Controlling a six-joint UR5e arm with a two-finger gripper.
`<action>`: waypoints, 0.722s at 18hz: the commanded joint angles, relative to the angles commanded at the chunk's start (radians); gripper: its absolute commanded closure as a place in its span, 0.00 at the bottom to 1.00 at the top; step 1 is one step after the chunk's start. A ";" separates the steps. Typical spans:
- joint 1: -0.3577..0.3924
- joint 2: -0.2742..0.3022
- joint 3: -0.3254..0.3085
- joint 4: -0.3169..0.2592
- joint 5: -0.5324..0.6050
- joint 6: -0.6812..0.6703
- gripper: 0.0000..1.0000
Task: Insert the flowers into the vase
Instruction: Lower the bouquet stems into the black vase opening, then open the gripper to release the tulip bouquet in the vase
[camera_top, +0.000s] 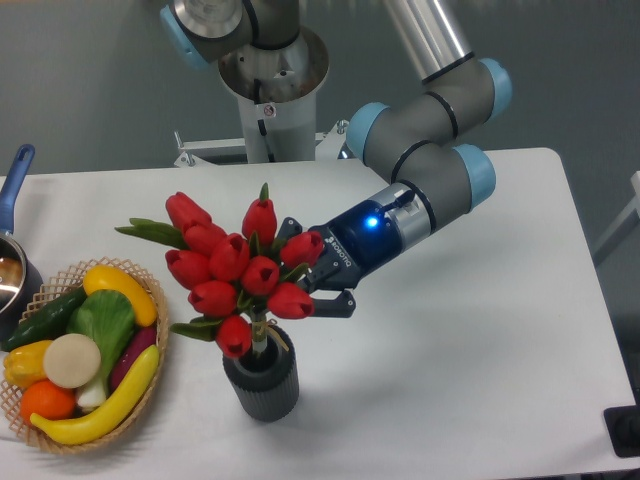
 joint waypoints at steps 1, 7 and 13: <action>-0.005 -0.006 -0.003 0.000 0.003 0.006 0.90; -0.014 -0.041 -0.021 0.000 0.043 0.045 0.90; -0.014 -0.058 -0.067 0.002 0.046 0.086 0.90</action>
